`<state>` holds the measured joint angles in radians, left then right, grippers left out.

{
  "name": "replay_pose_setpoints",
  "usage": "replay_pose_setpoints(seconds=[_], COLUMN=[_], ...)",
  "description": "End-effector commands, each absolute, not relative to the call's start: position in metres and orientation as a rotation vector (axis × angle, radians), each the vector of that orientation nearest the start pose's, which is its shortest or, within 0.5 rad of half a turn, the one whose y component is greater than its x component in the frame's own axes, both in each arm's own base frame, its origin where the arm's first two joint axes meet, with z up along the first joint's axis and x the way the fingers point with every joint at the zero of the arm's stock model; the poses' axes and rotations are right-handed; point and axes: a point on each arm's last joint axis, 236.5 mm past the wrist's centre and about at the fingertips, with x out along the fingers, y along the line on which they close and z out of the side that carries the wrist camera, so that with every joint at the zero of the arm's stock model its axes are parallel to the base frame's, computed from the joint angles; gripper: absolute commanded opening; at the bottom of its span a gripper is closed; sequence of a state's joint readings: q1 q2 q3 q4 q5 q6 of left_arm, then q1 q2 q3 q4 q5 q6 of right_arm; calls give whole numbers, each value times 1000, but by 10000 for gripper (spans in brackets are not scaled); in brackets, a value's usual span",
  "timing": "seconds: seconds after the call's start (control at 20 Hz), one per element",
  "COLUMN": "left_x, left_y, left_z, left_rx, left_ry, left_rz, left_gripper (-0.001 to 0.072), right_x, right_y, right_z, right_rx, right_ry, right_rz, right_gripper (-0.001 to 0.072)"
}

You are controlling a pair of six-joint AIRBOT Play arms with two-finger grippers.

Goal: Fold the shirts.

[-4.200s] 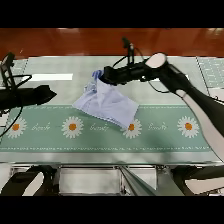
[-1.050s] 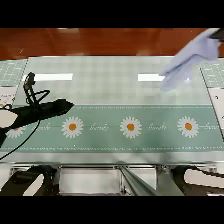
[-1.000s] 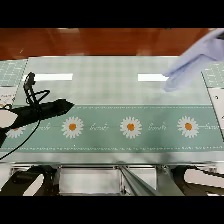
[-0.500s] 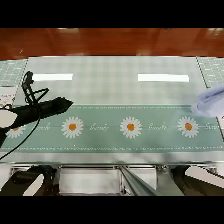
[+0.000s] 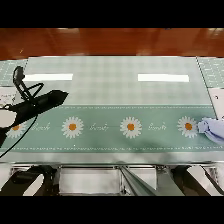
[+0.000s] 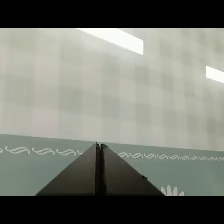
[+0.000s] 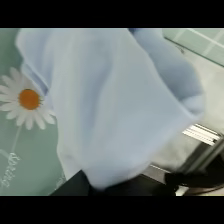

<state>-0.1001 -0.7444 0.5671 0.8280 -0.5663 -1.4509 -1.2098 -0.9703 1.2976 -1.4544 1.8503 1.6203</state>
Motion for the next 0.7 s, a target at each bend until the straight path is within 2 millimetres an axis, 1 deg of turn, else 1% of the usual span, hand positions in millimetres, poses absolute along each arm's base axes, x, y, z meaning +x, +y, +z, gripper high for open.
replay_pose_setpoints(seconds=[0.0,0.05,0.1,0.15,0.2,0.3,0.35,0.4,0.45,0.5,0.55,0.6,0.65], left_x=[351,353,354,356,357,364,369,377,387,398,409,418,423], left_y=[-113,-112,-112,-112,-112,-111,-111,-110,-111,-112,-112,-117,-122], left_z=[69,66,60,55,49,41,42,47,57,73,91,112,132], left_rx=[-599,-600,-601,-602,-603,-604,-604,-596,-566,-541,-527,-522,-517], left_ry=[679,686,702,716,732,748,744,731,710,676,644,623,613], left_rz=[-249,-243,-238,-233,-227,-213,-209,-211,-226,-243,-258,-285,-318], left_gripper=[19,18,19,18,18,18,18,18,19,18,18,18,18], right_x=[38,32,28,27,26,27,30,38,55,82,123,178,225], right_y=[-191,-189,-188,-186,-187,-186,-186,-184,-181,-177,-172,-167,-159], right_z=[99,96,94,92,93,93,92,91,90,91,99,118,140], right_rx=[1009,1004,1006,1007,1006,1008,1016,1035,1073,1132,1176,1185,1159], right_ry=[1375,1395,1406,1412,1414,1413,1405,1386,1354,1295,1204,1064,955], right_rz=[-1113,-1134,-1145,-1144,-1149,-1147,-1138,-1105,-1040,-934,-755,-532,-353], right_gripper=[27,59,230,361,392,392,392,392,351,199,22,26,25])
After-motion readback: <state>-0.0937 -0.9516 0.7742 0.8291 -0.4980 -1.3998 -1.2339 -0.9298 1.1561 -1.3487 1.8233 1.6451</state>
